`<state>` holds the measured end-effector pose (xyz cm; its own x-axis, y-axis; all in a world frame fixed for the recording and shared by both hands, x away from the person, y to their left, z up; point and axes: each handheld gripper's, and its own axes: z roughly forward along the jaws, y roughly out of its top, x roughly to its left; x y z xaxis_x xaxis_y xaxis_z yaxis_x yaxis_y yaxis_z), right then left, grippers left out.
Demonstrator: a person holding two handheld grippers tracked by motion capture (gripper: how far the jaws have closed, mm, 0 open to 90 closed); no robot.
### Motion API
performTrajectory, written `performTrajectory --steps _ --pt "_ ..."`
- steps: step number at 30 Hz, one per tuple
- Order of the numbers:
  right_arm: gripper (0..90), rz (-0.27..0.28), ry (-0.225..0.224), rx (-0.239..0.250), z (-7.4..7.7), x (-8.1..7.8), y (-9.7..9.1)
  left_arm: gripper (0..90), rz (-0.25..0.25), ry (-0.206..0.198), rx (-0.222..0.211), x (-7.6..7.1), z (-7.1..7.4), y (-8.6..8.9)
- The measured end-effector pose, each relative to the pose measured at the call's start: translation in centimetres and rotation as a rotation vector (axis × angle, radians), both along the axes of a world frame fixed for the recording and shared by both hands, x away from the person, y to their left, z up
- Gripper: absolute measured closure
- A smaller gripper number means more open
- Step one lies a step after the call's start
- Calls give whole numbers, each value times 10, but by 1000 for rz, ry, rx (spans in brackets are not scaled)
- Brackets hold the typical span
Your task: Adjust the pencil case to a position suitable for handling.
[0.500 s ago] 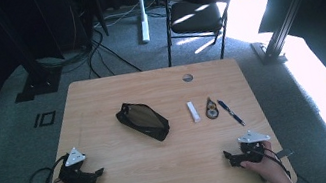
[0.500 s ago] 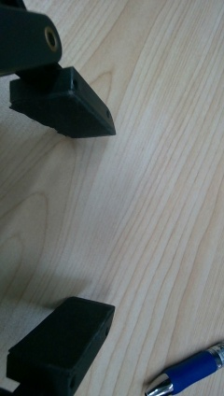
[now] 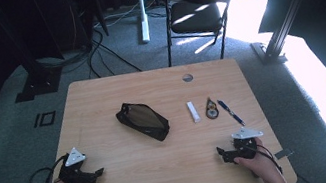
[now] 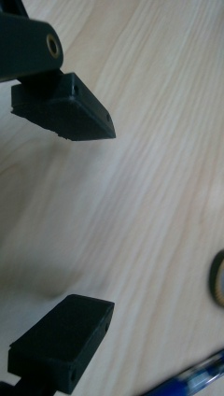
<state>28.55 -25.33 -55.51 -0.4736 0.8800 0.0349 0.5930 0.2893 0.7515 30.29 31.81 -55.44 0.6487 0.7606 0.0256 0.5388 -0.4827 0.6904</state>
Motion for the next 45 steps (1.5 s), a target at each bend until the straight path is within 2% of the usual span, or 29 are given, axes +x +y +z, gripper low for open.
performTrajectory --steps 10,18,30,35,39,40,43,45 --pt "152 84 -23 6 7 18 33 16 0 0 0 0 0 0" --pt "173 132 -29 23 10 30 54 15 0 0 0 0 0 0" --pt "204 191 -65 23 19 44 81 15 0 0 0 0 0 0" --pt "247 210 -64 24 21 49 93 16 0 0 0 0 0 0" --pt "363 242 -99 27 25 52 100 16 0 0 0 0 0 0" --pt "382 258 -91 27 26 54 102 16 0 0 0 0 0 0" --pt "387 266 -96 29 27 58 106 16 0 0 0 0 0 0" --pt "382 262 -97 47 29 59 110 15 0 0 0 0 0 0"
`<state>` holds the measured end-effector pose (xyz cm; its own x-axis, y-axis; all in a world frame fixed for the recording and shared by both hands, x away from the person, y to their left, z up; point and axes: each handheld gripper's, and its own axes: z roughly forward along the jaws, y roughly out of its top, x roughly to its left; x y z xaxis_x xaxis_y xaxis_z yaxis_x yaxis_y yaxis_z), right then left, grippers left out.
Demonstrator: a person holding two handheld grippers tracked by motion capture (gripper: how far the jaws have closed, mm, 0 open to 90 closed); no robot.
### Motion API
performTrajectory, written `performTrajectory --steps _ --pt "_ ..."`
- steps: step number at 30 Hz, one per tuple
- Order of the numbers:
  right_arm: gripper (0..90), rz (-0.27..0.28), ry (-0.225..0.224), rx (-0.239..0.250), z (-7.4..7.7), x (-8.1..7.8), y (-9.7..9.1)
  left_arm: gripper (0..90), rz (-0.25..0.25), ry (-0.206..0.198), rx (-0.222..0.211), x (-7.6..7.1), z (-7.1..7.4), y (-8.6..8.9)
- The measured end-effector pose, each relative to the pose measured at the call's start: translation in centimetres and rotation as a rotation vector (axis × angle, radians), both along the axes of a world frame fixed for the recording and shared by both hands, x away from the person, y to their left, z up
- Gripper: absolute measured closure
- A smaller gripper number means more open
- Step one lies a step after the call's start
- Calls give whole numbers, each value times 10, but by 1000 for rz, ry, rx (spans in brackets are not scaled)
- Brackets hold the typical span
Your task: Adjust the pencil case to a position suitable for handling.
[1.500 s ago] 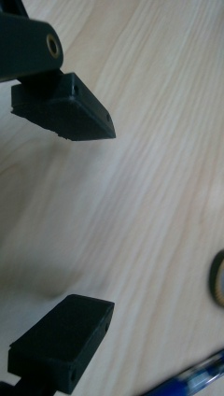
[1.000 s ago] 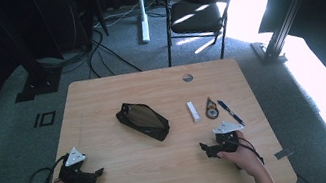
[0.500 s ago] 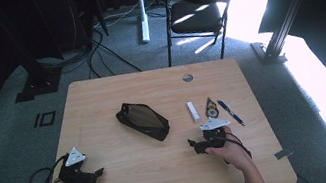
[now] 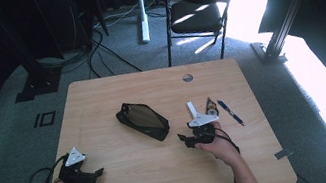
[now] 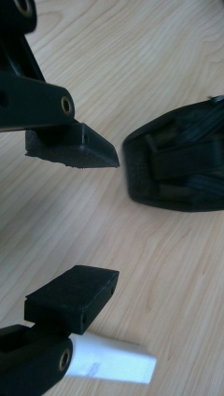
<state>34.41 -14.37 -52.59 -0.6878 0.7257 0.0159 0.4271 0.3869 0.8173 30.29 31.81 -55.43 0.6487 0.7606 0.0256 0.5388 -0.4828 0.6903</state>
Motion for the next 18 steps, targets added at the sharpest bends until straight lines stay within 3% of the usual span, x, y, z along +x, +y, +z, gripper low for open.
performTrajectory --steps 3,10,18 --pt "394 19 -19 9 3 1 6 15 0 0 0 0 0 0" --pt "457 49 -11 19 9 7 18 15 2 1 -2 0 0 0" --pt "476 87 -16 -9 9 17 36 16 -1 0 1 0 0 0"
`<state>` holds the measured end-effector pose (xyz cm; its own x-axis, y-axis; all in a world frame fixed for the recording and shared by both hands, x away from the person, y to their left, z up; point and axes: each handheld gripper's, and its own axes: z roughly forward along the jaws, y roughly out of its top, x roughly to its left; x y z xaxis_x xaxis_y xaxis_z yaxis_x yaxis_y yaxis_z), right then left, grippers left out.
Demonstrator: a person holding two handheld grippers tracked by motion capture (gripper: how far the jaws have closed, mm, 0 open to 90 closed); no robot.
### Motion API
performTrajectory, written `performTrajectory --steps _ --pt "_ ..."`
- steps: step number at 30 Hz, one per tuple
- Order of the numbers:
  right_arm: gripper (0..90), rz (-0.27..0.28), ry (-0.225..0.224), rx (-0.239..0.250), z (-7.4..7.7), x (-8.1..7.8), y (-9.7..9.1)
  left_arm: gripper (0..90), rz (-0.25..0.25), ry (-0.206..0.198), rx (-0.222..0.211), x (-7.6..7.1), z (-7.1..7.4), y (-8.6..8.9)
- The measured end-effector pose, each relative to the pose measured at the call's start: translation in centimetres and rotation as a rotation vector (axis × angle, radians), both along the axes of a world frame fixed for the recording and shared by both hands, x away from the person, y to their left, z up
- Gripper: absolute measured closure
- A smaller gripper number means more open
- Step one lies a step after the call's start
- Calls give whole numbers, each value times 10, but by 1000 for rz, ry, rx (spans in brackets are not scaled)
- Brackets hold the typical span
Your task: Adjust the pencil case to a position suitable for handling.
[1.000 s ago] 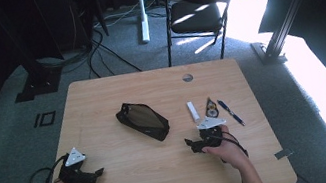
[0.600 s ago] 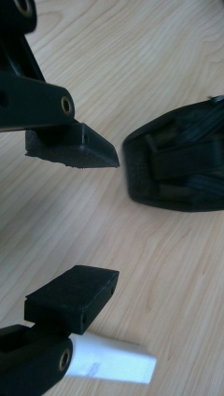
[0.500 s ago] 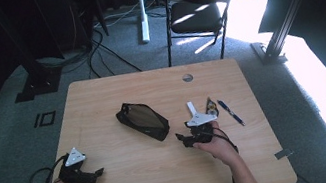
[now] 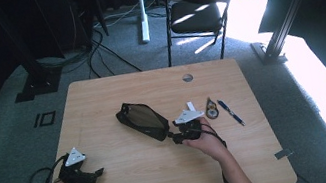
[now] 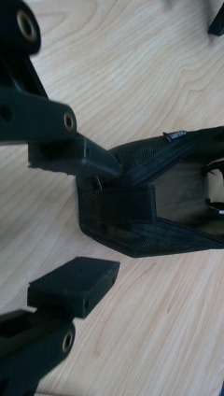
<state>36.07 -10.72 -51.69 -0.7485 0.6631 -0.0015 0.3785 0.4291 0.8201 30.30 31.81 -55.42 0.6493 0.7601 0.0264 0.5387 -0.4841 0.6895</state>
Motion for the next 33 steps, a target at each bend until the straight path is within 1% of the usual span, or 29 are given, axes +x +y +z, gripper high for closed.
performTrajectory --steps 7,9,11,12,14,17,19,21,28,33 --pt "570 9 10 1 0 7 6 16 1 1 -1 0 0 0" --pt "623 5 26 20 1 9 6 15 1 1 -1 0 0 0" --pt "719 7 39 17 1 9 6 16 1 1 -1 0 0 0" --pt "723 3 39 14 1 9 6 16 1 1 -1 0 0 0" --pt "727 0 54 14 2 7 5 16 1 1 -1 0 0 0" --pt "728 1 58 6 3 4 2 16 1 1 -1 0 0 0" --pt "727 -3 59 7 2 2 -1 16 1 0 -1 0 0 0" --pt "728 -20 66 17 2 0 -4 16 2 1 -2 0 0 0" --pt "728 -55 78 24 1 -12 -21 16 1 0 -2 0 0 0" --pt "728 -69 82 10 2 -21 -31 16 1 -1 -2 0 0 0"
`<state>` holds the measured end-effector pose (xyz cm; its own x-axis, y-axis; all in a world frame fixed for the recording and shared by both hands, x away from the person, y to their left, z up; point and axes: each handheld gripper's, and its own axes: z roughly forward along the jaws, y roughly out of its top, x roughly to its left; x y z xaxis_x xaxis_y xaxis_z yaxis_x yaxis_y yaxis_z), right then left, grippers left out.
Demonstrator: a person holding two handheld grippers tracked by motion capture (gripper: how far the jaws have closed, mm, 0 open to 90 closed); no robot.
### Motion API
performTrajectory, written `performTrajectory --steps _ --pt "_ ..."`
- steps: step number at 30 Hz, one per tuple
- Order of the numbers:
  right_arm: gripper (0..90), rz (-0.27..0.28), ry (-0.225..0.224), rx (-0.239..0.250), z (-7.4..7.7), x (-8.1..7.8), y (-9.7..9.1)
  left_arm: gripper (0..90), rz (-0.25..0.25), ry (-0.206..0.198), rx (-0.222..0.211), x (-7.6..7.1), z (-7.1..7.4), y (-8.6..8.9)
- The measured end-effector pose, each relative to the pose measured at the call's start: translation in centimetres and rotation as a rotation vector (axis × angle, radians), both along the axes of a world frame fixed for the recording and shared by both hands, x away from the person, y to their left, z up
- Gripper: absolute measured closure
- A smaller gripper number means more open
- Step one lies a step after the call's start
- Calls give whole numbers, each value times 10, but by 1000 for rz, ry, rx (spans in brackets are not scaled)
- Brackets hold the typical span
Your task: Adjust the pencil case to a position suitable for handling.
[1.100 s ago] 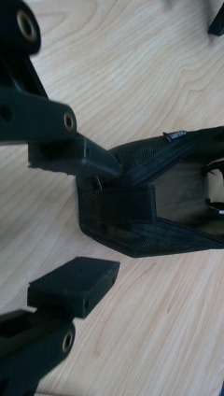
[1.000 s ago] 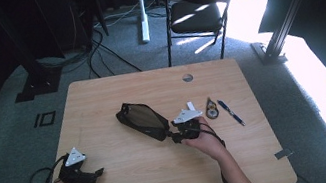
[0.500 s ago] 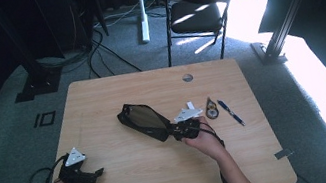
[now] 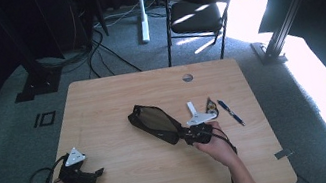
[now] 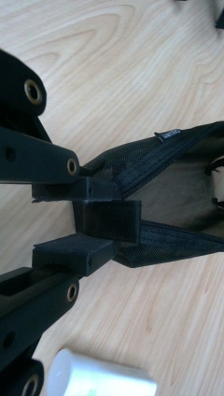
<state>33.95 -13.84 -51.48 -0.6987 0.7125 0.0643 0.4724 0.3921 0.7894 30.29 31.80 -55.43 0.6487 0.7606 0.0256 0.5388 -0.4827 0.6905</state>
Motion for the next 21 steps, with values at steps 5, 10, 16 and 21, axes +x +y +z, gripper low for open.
performTrajectory --steps 5,10,16,21 --pt "728 -33 2 2 0 -10 -11 16 0 0 0 0 0 0" --pt "728 -65 1 20 -2 -21 -23 16 0 0 0 0 0 0" --pt "728 -96 -9 22 -3 -35 -33 16 0 0 0 0 0 0" --pt "728 -113 -2 27 -4 -44 -42 16 0 0 0 0 0 0"
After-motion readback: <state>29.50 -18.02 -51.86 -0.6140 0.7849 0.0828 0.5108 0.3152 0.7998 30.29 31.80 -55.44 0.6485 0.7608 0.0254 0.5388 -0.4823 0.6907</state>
